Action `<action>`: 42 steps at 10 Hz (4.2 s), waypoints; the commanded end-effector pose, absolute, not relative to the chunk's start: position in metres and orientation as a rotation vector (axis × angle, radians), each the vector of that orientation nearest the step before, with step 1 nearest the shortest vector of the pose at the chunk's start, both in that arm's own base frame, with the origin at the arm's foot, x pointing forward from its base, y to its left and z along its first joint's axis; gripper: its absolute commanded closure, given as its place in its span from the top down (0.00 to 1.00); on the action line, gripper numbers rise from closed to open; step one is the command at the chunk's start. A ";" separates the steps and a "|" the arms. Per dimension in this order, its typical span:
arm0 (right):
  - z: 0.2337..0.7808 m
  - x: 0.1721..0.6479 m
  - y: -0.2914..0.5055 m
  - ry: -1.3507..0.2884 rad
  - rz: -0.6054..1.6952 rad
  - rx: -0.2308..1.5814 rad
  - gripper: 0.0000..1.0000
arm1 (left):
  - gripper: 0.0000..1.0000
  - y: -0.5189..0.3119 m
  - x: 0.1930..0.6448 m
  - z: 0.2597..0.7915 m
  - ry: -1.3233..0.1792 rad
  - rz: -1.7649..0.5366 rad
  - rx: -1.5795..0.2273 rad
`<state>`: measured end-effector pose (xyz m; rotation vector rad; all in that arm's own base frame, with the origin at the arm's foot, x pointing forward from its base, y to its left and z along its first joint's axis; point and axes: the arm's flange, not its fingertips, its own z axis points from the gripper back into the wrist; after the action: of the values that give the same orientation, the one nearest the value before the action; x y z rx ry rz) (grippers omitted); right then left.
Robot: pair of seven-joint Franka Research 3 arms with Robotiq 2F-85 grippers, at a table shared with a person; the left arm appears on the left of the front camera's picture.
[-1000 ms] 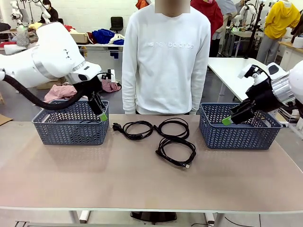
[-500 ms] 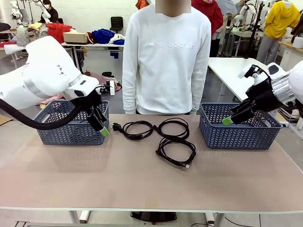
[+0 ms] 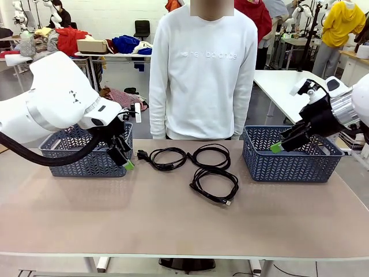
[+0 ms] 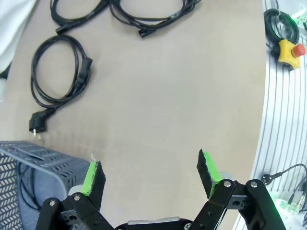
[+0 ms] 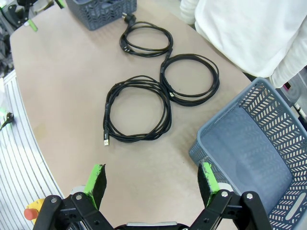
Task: Organize the cables according to human instructions.
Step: Pick up a bundle of cables and place it in the basket indicated by the human.
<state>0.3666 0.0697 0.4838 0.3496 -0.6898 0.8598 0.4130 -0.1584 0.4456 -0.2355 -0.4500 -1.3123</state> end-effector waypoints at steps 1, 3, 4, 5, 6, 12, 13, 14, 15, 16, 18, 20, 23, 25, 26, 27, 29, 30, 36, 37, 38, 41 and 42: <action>0.483 0.368 0.068 -0.699 0.863 0.367 1.00 | 1.00 -0.157 0.416 0.448 -0.435 -1.308 -0.247; 0.483 0.368 0.068 -0.699 0.863 0.367 1.00 | 1.00 -0.157 0.416 0.448 -0.435 -1.308 -0.247; 0.483 0.368 0.068 -0.699 0.863 0.367 1.00 | 1.00 -0.157 0.416 0.448 -0.435 -1.308 -0.247; 0.483 0.368 0.068 -0.699 0.863 0.367 1.00 | 1.00 -0.157 0.416 0.448 -0.435 -1.308 -0.247; 0.483 0.368 0.068 -0.699 0.863 0.367 1.00 | 1.00 -0.157 0.416 0.448 -0.435 -1.308 -0.247; 0.483 0.368 0.068 -0.699 0.863 0.367 1.00 | 1.00 -0.157 0.416 0.448 -0.435 -1.308 -0.247; 0.483 0.368 0.068 -0.699 0.863 0.367 1.00 | 1.00 -0.157 0.416 0.448 -0.435 -1.308 -0.247; 0.483 0.368 0.068 -0.699 0.863 0.367 1.00 | 1.00 -0.157 0.416 0.448 -0.435 -1.308 -0.247; 0.483 0.368 0.068 -0.699 0.863 0.367 1.00 | 1.00 -0.157 0.416 0.448 -0.435 -1.308 -0.247; 0.483 0.368 0.068 -0.699 0.863 0.367 1.00 | 1.00 -0.157 0.416 0.448 -0.435 -1.308 -0.247; 0.483 0.368 0.068 -0.699 0.863 0.367 1.00 | 1.00 -0.157 0.416 0.448 -0.435 -1.308 -0.247; 0.483 0.368 0.068 -0.699 0.863 0.367 1.00 | 1.00 -0.157 0.416 0.448 -0.435 -1.308 -0.247; 0.483 0.368 0.068 -0.699 0.863 0.367 1.00 | 1.00 -0.157 0.416 0.448 -0.435 -1.308 -0.247; 0.484 0.367 0.070 -0.690 0.860 0.350 1.00 | 1.00 -0.157 0.416 0.448 -0.435 -1.308 -0.247; 0.487 0.370 0.082 -0.644 0.883 0.325 1.00 | 1.00 -0.157 0.416 0.448 -0.435 -1.308 -0.247; 0.490 0.374 0.096 -0.600 0.908 0.302 1.00 | 1.00 -0.157 0.416 0.448 -0.435 -1.308 -0.247; 0.494 0.382 0.128 -0.518 0.966 0.260 1.00 | 1.00 -0.157 0.416 0.448 -0.435 -1.308 -0.247; 0.495 0.386 0.145 -0.485 0.984 0.239 1.00 | 1.00 -0.157 0.416 0.448 -0.435 -1.308 -0.247; 0.446 0.402 0.231 -0.286 1.065 0.138 1.00 | 1.00 -0.157 0.416 0.448 -0.435 -1.308 -0.247; 0.436 0.402 0.237 -0.269 1.076 0.137 1.00 | 1.00 -0.157 0.416 0.448 -0.435 -1.308 -0.247; 0.428 0.401 0.242 -0.251 1.087 0.136 1.00 | 1.00 -0.157 0.416 0.448 -0.435 -1.308 -0.247; 0.425 0.398 0.239 -0.260 1.081 0.139 1.00 | 1.00 -0.157 0.416 0.448 -0.435 -1.308 -0.247; 0.415 0.395 0.244 -0.253 1.105 0.154 1.00 | 1.00 -0.157 0.416 0.448 -0.435 -1.308 -0.247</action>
<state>0.3957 0.2419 0.4167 0.1521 -0.2554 1.1017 0.4139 -0.1576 0.4463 -0.2411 -0.4481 -1.3109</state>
